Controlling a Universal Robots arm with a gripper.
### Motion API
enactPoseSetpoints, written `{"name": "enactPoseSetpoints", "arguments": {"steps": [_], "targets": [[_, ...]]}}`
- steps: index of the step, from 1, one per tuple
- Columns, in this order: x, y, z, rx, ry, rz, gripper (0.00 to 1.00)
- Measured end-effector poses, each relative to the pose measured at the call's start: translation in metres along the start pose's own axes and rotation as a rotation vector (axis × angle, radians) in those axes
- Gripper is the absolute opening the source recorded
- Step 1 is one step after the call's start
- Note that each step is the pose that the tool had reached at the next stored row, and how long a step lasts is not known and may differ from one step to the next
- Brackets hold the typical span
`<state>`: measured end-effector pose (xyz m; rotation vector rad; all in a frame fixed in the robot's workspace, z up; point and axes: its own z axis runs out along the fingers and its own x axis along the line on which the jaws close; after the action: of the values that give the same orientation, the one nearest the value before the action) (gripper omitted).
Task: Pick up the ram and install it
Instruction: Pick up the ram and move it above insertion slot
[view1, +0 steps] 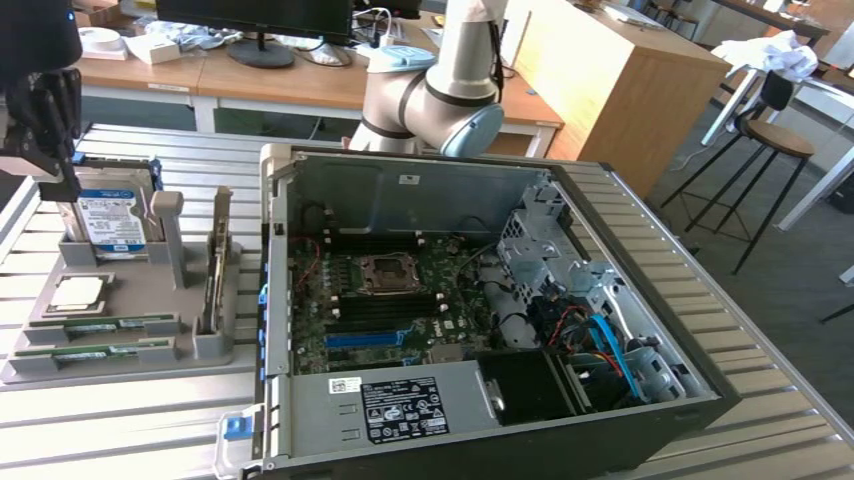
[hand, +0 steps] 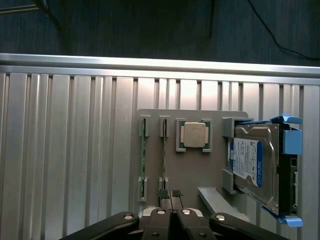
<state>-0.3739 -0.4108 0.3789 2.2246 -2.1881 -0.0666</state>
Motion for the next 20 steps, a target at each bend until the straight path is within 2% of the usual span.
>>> {"name": "enactPoseSetpoints", "arguments": {"steps": [4, 6, 9, 10, 15, 20], "targets": [[0.0000, 0.0000, 0.0000, 0.0001, 0.0000, 0.000, 0.11], [0.0000, 0.0000, 0.0000, 0.0000, 0.0000, 0.000, 0.23], [0.0000, 0.0000, 0.0000, 0.0000, 0.0000, 0.000, 0.29], [0.0000, 0.0000, 0.0000, 0.0000, 0.0000, 0.000, 0.36], [0.0000, -0.0001, 0.0005, 0.0002, -0.0002, 0.000, 0.36], [0.0001, -0.0003, 0.0078, 0.0001, -0.0008, 0.000, 0.36]]}}
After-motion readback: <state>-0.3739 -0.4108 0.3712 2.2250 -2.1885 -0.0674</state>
